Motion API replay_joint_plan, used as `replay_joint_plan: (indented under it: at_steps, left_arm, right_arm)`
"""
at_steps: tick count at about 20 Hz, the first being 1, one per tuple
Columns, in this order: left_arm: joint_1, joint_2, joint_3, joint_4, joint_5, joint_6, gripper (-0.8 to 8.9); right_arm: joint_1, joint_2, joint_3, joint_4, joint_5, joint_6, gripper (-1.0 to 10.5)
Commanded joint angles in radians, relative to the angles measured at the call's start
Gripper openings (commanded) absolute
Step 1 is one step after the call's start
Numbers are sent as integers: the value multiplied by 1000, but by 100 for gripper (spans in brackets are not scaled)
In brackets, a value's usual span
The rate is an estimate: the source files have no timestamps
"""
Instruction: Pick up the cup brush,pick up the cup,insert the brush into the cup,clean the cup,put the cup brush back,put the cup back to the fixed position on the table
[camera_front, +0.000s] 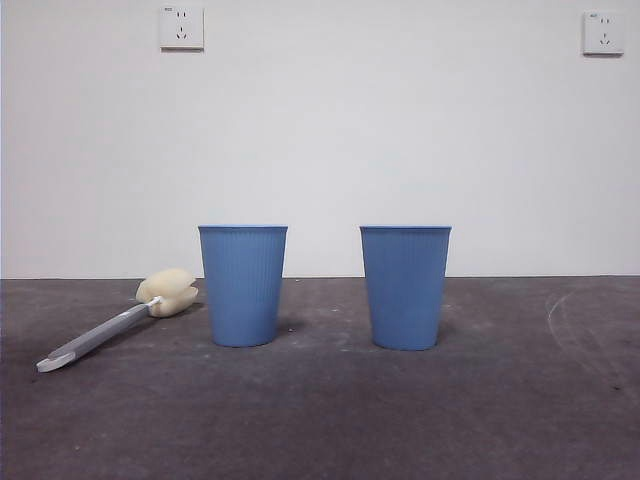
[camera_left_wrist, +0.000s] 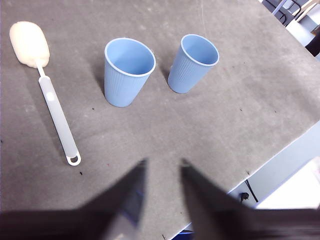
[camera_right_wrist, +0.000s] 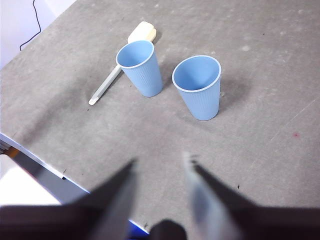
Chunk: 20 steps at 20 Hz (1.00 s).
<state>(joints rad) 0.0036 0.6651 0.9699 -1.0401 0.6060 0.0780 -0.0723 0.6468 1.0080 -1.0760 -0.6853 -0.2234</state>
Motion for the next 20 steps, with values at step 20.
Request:
replay_joint_plan:
  at_steps: [20]
  left_arm:
    - [-248,749,2,447,-553,-35,595]
  right_arm:
    - [1,32,5,5,-6,21,566]
